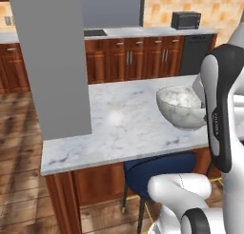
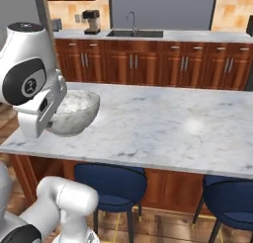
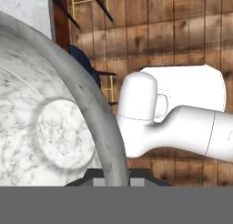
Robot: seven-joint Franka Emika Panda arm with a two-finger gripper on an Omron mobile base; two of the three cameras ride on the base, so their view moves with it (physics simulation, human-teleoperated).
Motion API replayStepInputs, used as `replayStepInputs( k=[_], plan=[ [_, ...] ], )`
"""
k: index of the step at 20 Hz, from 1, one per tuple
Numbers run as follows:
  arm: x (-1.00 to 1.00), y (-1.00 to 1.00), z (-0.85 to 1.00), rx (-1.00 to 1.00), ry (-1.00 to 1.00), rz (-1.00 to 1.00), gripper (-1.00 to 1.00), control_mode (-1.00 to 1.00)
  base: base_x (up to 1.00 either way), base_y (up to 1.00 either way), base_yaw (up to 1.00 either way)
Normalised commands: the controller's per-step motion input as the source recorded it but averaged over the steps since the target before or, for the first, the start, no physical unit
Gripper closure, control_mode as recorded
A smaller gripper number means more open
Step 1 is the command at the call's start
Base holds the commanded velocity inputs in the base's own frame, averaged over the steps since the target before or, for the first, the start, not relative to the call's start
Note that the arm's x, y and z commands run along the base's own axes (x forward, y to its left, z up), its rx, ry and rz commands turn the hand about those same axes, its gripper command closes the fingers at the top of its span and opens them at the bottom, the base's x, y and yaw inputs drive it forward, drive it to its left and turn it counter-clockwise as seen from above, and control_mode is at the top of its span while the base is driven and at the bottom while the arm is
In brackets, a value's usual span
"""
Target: Pick up the bowls from the cabinet and place each bowl in front of a stool on the dining counter.
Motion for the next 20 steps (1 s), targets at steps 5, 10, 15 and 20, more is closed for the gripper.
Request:
replayStepInputs(
  k=[5,10,15,20],
  plan=[
    [0.0,0.0,0.0,0.0,0.0,0.0,1.0,1.0,0.69,-0.17,0.14],
    [0.76,-0.53,-0.07,0.09,0.0,0.12,1.0,-1.0,0.14,-0.07,0.03],
    [0.99,-0.58,-0.3,0.08,0.0,0.16,1.0,-1.0,0.0,0.0,0.0],
    [0.82,-0.1,-0.68,0.0,0.0,0.13,1.0,-1.0,0.0,0.0,0.0]
  ],
)
